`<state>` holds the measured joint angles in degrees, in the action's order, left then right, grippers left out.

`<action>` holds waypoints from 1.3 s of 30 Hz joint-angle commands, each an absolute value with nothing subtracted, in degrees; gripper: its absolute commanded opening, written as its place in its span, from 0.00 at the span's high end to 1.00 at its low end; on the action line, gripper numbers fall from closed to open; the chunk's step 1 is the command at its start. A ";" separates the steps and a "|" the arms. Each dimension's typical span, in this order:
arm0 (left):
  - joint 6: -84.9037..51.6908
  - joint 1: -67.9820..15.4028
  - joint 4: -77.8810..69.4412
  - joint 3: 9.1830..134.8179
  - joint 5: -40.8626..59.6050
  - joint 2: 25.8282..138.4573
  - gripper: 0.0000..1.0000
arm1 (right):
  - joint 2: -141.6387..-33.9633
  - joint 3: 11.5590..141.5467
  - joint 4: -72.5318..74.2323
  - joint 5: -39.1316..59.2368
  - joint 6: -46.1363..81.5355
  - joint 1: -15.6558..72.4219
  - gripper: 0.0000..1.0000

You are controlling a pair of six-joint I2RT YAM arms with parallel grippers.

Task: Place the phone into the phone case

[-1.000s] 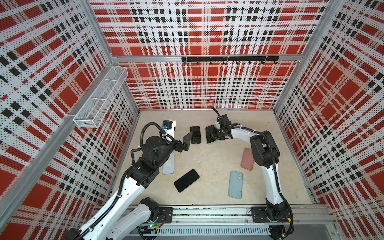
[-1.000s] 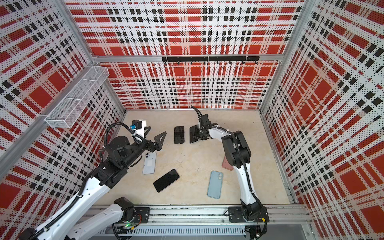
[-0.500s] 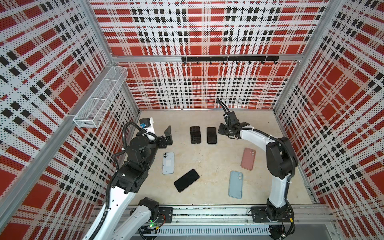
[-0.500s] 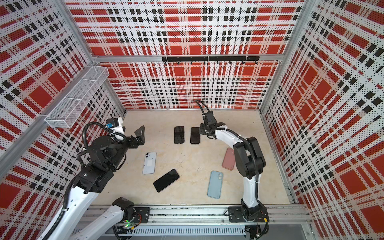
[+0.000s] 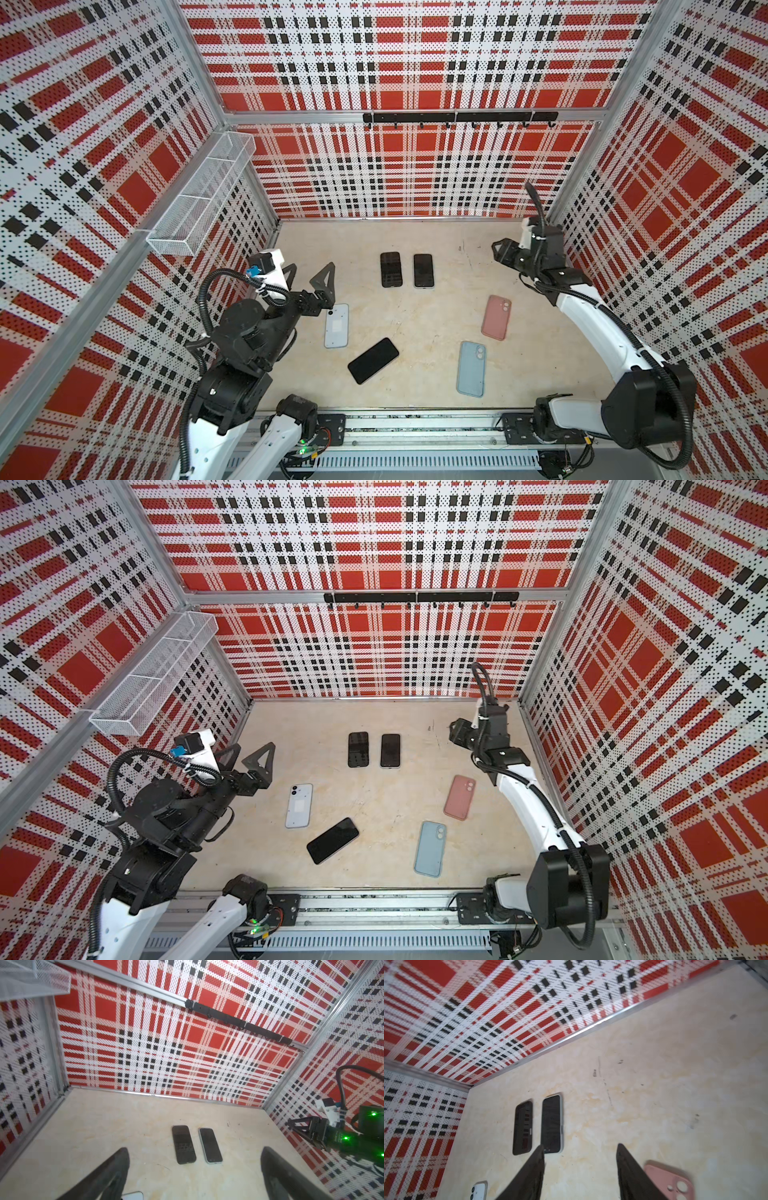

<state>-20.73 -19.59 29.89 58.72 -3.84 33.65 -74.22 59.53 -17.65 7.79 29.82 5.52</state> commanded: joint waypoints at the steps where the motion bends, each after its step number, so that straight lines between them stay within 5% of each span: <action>1: -28.49 -20.24 38.23 60.53 0.85 36.88 0.00 | -69.46 55.82 -19.73 11.56 28.50 4.92 0.44; 18: -43.30 -36.51 73.13 65.04 -5.41 52.59 0.01 | -53.17 55.39 -47.53 9.26 26.90 4.95 0.41; 24: -53.30 -41.69 68.14 55.14 -8.58 53.19 0.00 | -50.09 54.07 -49.75 8.96 24.41 6.77 0.40; 30: -47.32 -45.65 65.67 58.86 -11.13 61.64 0.01 | -49.90 52.22 -53.68 5.76 22.47 10.05 0.37; 39: -47.50 -45.70 59.48 57.12 -9.85 65.29 0.01 | -60.77 52.27 -56.38 1.94 20.02 10.06 0.35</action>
